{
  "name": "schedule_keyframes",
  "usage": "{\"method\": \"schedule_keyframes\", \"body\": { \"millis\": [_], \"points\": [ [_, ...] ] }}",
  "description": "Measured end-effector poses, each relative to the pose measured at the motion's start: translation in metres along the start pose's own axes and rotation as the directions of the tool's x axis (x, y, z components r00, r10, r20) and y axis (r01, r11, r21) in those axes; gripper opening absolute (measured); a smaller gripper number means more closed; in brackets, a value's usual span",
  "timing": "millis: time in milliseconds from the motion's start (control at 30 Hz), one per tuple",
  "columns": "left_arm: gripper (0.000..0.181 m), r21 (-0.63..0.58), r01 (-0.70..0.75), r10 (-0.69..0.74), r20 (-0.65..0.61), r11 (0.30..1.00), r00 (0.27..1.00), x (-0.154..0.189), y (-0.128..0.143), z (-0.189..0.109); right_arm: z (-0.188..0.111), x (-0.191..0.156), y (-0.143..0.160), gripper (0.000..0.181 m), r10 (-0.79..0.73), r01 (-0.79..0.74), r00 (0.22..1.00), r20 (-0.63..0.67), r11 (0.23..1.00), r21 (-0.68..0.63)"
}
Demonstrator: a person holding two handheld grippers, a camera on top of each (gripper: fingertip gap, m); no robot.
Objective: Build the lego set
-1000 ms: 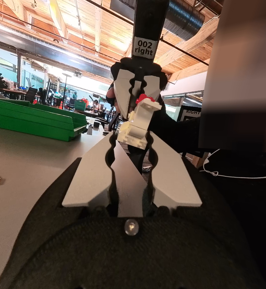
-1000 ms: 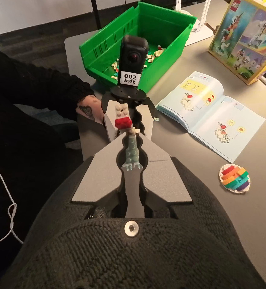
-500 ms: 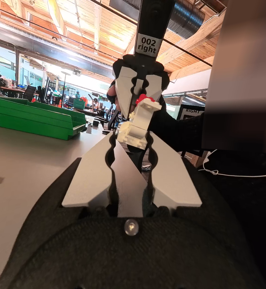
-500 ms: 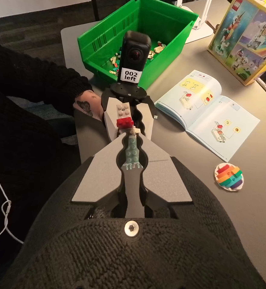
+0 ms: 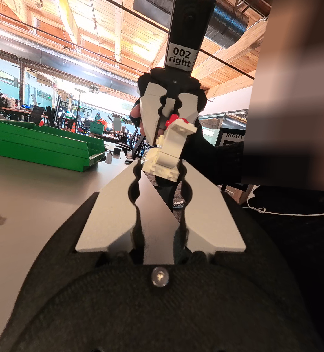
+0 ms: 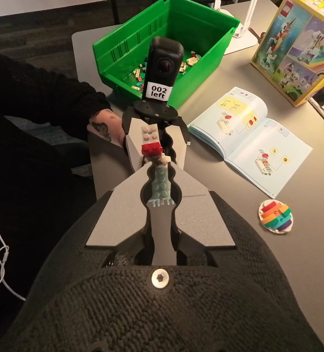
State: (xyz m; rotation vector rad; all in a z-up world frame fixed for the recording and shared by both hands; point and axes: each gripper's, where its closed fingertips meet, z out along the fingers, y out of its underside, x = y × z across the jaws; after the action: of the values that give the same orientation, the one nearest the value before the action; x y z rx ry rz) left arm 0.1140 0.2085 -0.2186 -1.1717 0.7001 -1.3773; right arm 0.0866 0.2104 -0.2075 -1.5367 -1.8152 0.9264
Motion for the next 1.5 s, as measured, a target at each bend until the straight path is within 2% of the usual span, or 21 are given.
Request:
{"method": "schedule_keyframes", "body": {
  "millis": [233, 400, 500, 533, 600, 700, 800, 833, 900, 1000, 1200, 1500],
  "points": [
    [0.038, 0.001, -0.001, 0.001, 0.001, 1.000, 1.000, 0.000, 0.000, 0.000, -0.002, 0.003, -0.002, 0.018, -0.002, 0.002, 1.000, -0.022, 1.000, 0.010],
    [0.038, 0.009, 0.009, -0.009, 0.002, 1.000, 1.000, -0.001, -0.002, -0.001, -0.024, 0.016, -0.019, 0.051, -0.082, 0.101, 0.987, -0.137, 0.985, 0.141],
    [0.038, 0.028, 0.041, -0.040, -0.024, 0.999, 0.999, 0.002, -0.005, -0.001, -0.036, 0.004, -0.023, 0.071, -0.257, 0.289, 0.951, -0.174, 0.936, 0.201],
    [0.038, 0.038, 0.057, -0.056, -0.038, 0.998, 0.998, 0.003, -0.006, -0.001, -0.036, -0.002, -0.020, 0.078, -0.353, 0.390, 0.914, -0.202, 0.901, 0.188],
    [0.038, 0.056, 0.101, -0.096, -0.081, 0.993, 0.992, 0.007, -0.010, 0.000, -0.031, -0.010, -0.009, 0.082, -0.545, 0.586, 0.792, -0.275, 0.805, 0.091],
    [0.038, 0.065, 0.181, -0.168, -0.167, 0.981, 0.972, 0.014, -0.012, 0.002, -0.019, -0.008, 0.009, 0.084, -0.767, 0.781, 0.532, -0.359, 0.608, -0.142],
    [0.038, 0.052, 0.262, -0.241, -0.258, 0.964, 0.936, 0.021, -0.014, 0.004, -0.009, -0.006, 0.016, 0.083, -0.882, 0.858, 0.275, -0.382, 0.404, -0.317],
    [0.038, 0.042, 0.289, -0.266, -0.284, 0.956, 0.921, 0.024, -0.014, 0.004, -0.007, -0.006, 0.016, 0.083, -0.897, 0.867, 0.218, -0.384, 0.359, -0.347],
    [0.038, 0.028, 0.320, -0.295, -0.318, 0.947, 0.901, 0.027, -0.014, 0.005, -0.004, -0.009, 0.012, 0.081, -0.901, 0.880, 0.157, -0.405, 0.313, -0.356],
    [0.038, 0.011, 0.341, -0.317, -0.341, 0.940, 0.885, 0.030, -0.011, 0.007, -0.002, -0.016, 0.005, 0.073, -0.887, 0.897, 0.167, -0.431, 0.318, -0.308],
    [0.038, 0.013, 0.363, -0.336, -0.351, 0.932, 0.874, 0.030, -0.012, 0.007, -0.004, -0.017, 0.002, 0.051, -0.885, 0.902, 0.174, -0.432, 0.320, -0.291],
    [0.038, 0.002, 0.390, -0.365, -0.348, 0.921, 0.864, 0.029, -0.009, 0.006, -0.002, -0.016, 0.003, 0.041, -0.884, 0.896, 0.184, -0.431, 0.331, -0.296]
  ]
}}
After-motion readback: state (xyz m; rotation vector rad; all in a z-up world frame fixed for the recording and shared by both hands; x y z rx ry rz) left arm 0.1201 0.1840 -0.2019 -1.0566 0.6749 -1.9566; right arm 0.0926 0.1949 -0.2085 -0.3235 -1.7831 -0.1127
